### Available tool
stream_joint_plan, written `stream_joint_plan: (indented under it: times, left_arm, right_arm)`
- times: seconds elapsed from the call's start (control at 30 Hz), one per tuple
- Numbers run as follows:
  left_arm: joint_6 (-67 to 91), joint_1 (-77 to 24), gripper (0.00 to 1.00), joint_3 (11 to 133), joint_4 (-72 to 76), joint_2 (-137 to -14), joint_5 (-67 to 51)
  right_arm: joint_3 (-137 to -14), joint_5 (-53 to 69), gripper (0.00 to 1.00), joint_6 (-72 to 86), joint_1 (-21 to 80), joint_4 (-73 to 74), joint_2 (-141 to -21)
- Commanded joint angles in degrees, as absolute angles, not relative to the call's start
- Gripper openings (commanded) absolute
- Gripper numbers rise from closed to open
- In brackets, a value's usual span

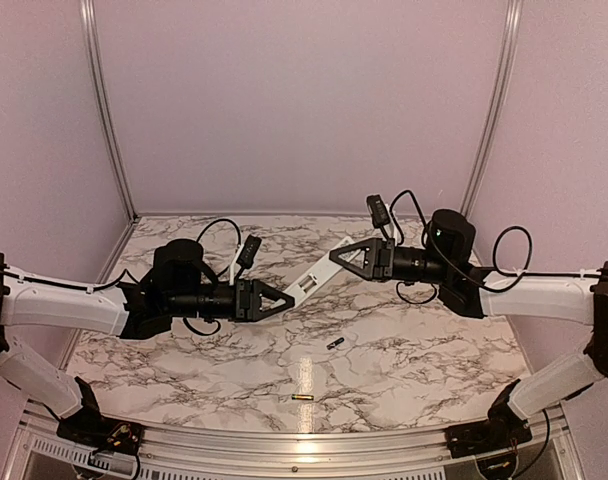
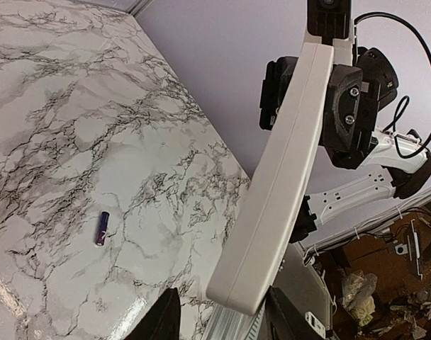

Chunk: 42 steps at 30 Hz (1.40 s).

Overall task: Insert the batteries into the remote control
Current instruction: Remove the battery cover from the remote control, then place the battery cover at the center of the board.

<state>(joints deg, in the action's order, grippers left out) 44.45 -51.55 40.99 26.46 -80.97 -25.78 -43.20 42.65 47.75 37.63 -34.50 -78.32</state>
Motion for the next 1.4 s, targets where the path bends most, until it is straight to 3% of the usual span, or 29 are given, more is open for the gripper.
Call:
stream_joint_plan:
  times: [0.0,0.17,0.37,0.63,0.83,0.93,1.17,1.37]
  left_arm:
    - [44.28,-50.89,0.41,41.14,20.40,-83.04,-23.28]
    - [44.15,-50.81,0.23,41.40,20.30,-83.32,-23.89]
    - [44.17,-50.81,0.18,41.47,19.82,-83.19,-24.65]
    - [43.84,-50.80,0.01,41.46,21.24,-83.15,-27.65]
    - [40.84,-50.34,0.00,42.25,18.68,-80.17,-26.02]
    - [36.04,-49.70,0.00,44.82,9.68,-78.85,-19.86]
    - [26.29,-49.27,0.02,56.12,-21.13,-83.26,11.56]
    - [26.22,-48.35,0.06,57.31,-24.24,-89.59,17.77]
  right_arm:
    - [-43.42,43.94,0.00,48.45,37.62,-36.73,-76.35]
    - [-43.58,43.46,0.00,47.50,37.62,-35.31,-76.25]
    - [-44.42,39.94,0.00,44.19,37.53,-29.55,-75.35]
    - [-44.88,35.02,0.00,40.79,36.66,-23.37,-74.52]
    - [-41.84,36.07,0.00,40.66,31.91,-23.54,-74.00]
    - [-40.02,37.21,0.00,39.91,28.99,-22.75,-73.02]
    - [-36.23,40.32,0.00,39.48,25.07,-22.27,-70.47]
    - [-35.05,42.08,0.00,38.72,24.42,-21.66,-69.36]
